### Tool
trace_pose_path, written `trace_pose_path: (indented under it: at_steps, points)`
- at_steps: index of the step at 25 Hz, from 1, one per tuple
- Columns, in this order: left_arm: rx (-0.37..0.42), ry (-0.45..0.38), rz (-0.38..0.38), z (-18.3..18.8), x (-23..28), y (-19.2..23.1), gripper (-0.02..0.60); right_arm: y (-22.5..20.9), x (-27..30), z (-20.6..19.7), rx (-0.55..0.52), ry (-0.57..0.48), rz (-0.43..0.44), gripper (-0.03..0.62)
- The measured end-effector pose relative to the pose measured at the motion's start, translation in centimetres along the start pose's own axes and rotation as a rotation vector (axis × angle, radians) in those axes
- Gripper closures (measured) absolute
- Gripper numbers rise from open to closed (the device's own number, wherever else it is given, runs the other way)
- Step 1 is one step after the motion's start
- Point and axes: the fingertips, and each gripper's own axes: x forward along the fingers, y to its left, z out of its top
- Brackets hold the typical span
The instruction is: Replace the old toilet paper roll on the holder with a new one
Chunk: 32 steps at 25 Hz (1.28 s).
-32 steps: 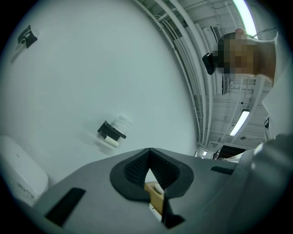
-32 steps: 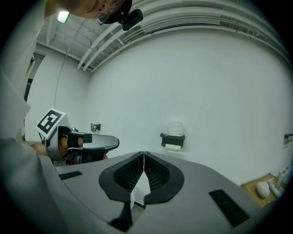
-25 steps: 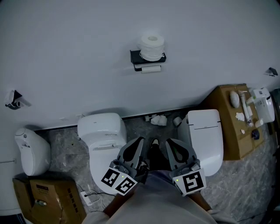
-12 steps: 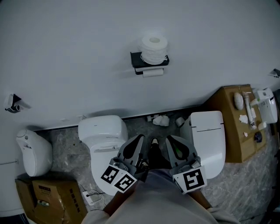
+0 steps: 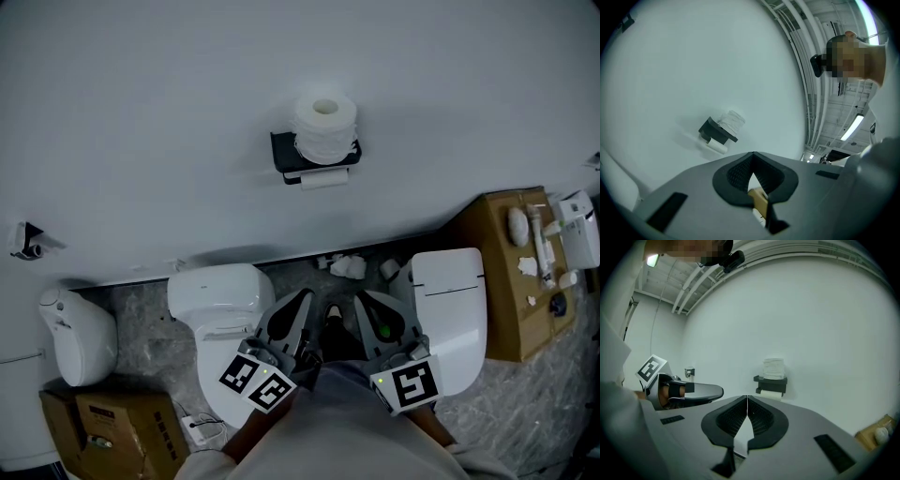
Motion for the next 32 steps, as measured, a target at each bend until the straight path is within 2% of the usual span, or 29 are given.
trace_pose_path:
  at_steps: [12,20,26,32]
  points:
    - [0.05,-0.017,0.003,2.1,7.8,1.4,0.577,-7.1,5.5,1.7,0.002,-0.056,0.01,0.577]
    - [0.087,-0.068,-0.005,3.1,12.6,1.4,0.577,-10.8,8.1,2.2,-0.014,-0.099,0.052,0.577]
    - [0.063,-0.11,0.027,3.5,14.1,2.2,0.577,-12.3,8.7,1.9,-0.014,-0.1,0.076,0.577]
    - [-0.025,-0.137,0.062,3.1,15.2,4.1,0.577,-12.3,9.5,1.1,-0.013,-0.07,0.097,0.577]
